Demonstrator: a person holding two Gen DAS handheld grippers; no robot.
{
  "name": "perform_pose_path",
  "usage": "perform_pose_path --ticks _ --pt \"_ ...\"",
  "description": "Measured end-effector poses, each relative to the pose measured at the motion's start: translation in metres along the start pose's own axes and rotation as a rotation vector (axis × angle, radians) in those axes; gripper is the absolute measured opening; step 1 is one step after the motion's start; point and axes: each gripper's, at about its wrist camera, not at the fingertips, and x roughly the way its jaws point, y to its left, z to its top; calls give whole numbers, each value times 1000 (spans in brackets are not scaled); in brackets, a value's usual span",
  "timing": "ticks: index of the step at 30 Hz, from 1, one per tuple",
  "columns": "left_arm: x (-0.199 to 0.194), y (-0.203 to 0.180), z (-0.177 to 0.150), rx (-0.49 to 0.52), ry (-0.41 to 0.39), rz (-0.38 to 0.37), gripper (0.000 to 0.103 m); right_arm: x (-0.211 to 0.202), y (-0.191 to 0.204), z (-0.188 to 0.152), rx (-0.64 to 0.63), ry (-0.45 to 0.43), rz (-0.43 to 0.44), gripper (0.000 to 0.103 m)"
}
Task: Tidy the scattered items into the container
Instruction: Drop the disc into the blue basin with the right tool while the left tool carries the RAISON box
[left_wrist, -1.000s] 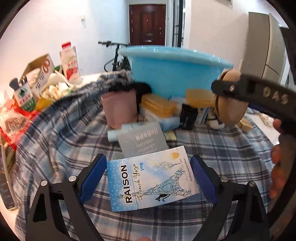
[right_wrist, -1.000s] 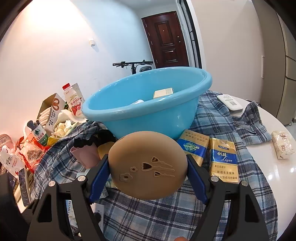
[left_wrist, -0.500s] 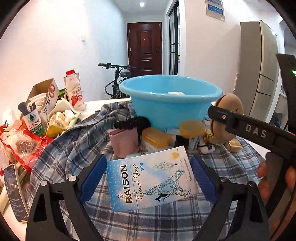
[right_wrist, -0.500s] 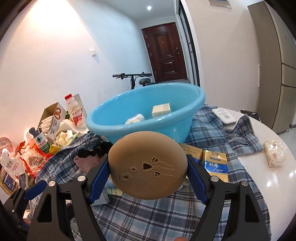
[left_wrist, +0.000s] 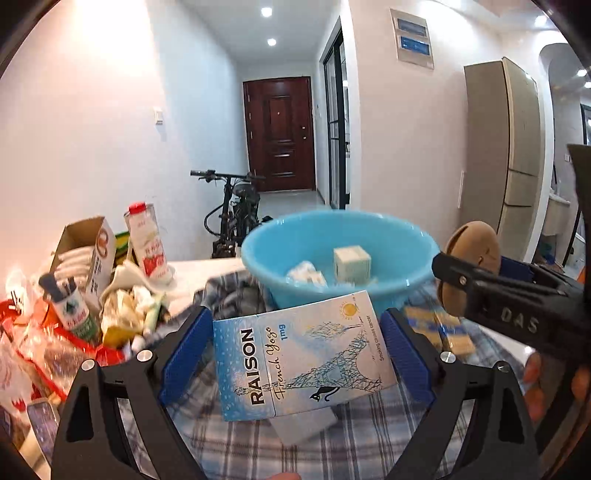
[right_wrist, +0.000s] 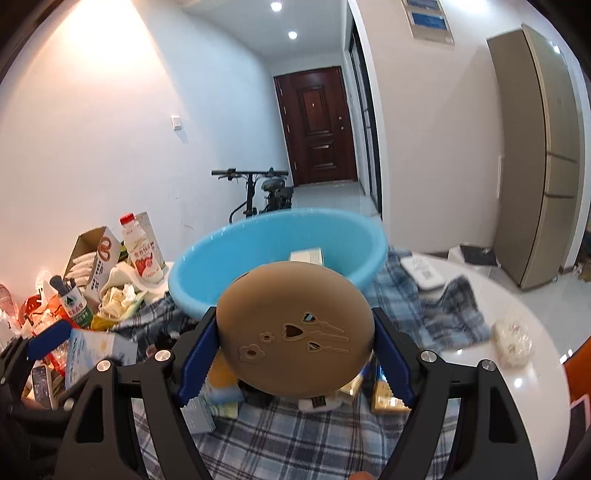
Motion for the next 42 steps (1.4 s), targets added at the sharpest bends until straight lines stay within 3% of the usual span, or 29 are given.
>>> perform_pose_path --ticks 8,14,22,42 --pt "-1 14 43 11 -104 14 91 0 23 34 -48 -43 -31 80" --pt "18 33 63 -19 -114 33 91 8 41 57 -93 -64 -61 80" --pt "49 51 76 -48 -95 49 91 28 48 70 -114 -65 -62 80" --pt "97 46 73 -30 -32 65 91 96 40 69 -135 9 -98 80"
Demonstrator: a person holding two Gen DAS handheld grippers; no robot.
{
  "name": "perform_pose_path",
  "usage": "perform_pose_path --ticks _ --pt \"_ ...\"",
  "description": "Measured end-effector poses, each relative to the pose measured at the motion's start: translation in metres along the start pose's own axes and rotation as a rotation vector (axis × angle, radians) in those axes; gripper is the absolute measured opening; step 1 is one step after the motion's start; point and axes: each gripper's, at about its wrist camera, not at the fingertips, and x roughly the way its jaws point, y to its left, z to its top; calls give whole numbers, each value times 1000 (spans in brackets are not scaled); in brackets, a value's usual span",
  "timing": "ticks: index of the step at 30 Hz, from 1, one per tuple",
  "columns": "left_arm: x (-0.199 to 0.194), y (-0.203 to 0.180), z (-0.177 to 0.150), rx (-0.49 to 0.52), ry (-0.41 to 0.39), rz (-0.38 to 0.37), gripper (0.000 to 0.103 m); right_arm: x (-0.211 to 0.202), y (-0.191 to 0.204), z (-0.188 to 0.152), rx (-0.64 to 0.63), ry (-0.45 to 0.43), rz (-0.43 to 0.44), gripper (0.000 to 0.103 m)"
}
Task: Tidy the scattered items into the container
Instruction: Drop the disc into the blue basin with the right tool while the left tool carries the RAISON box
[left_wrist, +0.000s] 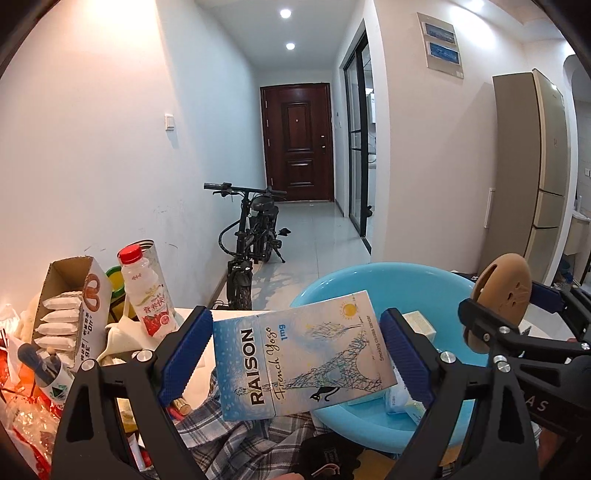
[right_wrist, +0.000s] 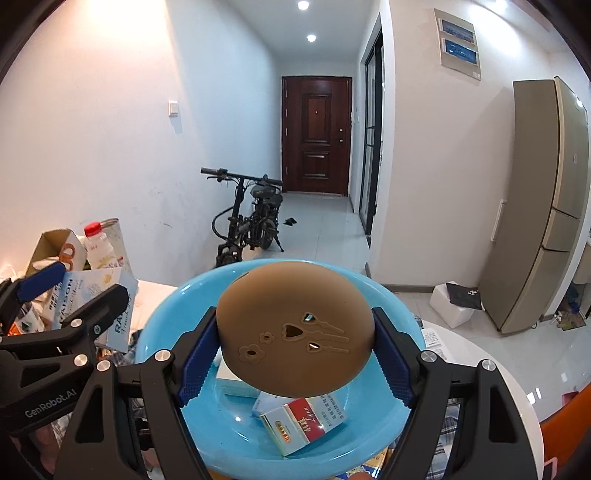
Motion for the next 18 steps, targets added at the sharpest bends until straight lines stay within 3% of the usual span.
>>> perform_pose_path --ticks 18 --pt "-2 -6 2 25 -13 14 91 9 4 -1 -29 25 -41 80"
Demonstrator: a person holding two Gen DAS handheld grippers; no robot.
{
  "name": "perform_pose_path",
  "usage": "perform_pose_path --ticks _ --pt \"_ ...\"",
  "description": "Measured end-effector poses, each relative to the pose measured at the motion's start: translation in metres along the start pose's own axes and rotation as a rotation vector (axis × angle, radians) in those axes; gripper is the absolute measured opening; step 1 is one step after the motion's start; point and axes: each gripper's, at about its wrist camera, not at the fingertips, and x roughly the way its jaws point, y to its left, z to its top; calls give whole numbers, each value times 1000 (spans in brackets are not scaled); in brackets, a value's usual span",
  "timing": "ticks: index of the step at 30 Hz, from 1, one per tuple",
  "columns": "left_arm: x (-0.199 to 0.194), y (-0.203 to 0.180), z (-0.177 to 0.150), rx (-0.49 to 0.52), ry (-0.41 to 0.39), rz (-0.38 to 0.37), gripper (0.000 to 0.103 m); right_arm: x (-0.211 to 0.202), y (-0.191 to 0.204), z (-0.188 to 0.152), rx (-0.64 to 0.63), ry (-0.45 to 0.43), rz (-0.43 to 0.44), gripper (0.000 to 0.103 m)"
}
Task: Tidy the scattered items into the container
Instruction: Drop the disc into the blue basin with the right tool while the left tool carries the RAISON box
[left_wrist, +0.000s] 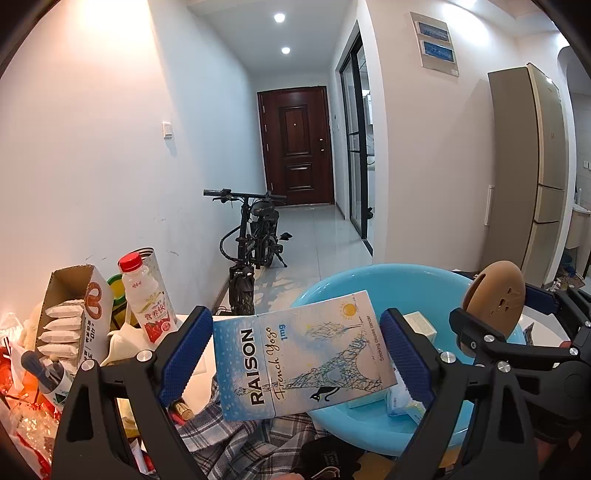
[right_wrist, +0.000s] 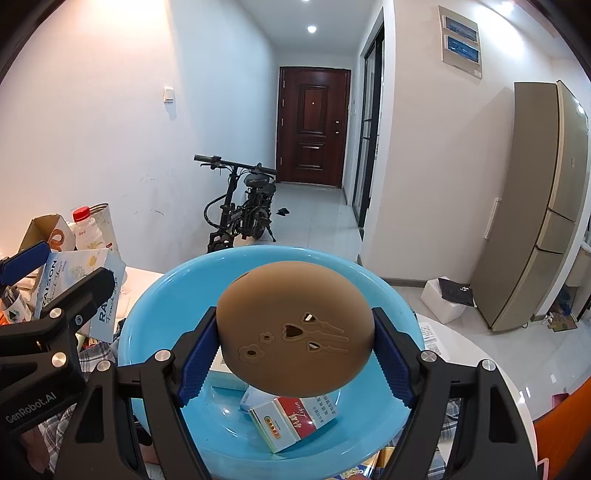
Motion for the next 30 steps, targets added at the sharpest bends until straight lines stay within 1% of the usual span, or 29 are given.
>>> perform_pose_path --ticks 4,11,15,16,20,24,27,30 --pt "-1 -1 1 1 0 2 91 1 -1 1 6 4 14 80" --pt "-1 -1 1 7 1 5 91 0 0 1 7 5 15 81" --pt "-1 -1 1 4 3 7 91 3 -1 1 20 25 25 85" --pt "-1 0 1 2 3 7 91 4 -2 2 21 31 23 89" --pt "0 1 1 -8 7 -9 91 6 -2 1 5 32 -6 103" --pt "2 1 0 -3 9 -11 91 3 -1 3 -24 16 -48 103" --pt "3 0 -1 -1 7 -22 91 2 -4 6 -42 3 -105 103" --pt "5 -1 -2 -1 6 -42 91 -5 -20 9 -13 -15 -155 103"
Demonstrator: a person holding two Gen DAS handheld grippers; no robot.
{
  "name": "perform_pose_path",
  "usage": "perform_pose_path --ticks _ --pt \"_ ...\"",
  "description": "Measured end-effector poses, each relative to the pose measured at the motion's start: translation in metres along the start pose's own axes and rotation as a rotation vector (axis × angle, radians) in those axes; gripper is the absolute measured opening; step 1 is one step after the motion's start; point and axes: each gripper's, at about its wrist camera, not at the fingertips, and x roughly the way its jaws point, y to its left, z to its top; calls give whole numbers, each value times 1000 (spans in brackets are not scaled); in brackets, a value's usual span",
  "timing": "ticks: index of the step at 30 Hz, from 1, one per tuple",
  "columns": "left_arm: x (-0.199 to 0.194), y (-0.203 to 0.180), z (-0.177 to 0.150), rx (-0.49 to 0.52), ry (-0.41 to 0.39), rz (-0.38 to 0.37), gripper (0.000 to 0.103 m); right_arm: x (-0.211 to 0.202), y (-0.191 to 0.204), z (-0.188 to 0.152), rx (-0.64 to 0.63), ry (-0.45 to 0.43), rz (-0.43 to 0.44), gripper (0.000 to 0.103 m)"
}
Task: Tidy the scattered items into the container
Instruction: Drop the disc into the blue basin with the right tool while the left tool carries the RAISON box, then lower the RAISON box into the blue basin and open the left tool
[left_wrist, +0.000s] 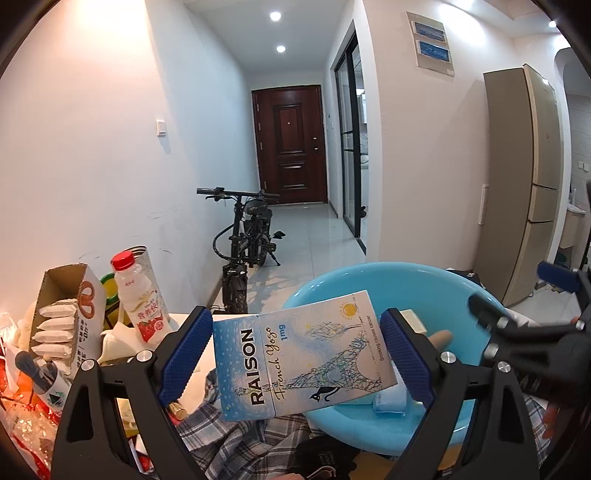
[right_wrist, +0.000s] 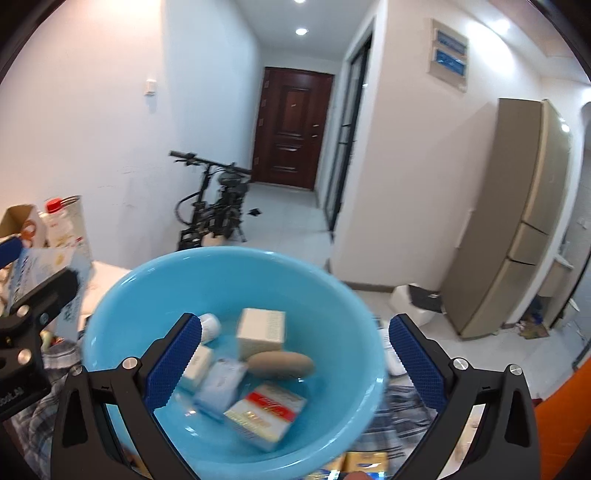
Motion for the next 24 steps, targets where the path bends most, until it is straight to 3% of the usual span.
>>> perform_pose_path --ticks 6,20,24 --pt "6 -7 -5 6 0 -29 91 -9 -28 8 104 -16 -6 103" --pt "8 -22 -11 51 -7 -66 91 -17 -32 11 125 -35 1 103" --pt "9 -19 -10 4 34 -152 91 -19 -33 12 127 -40 4 103"
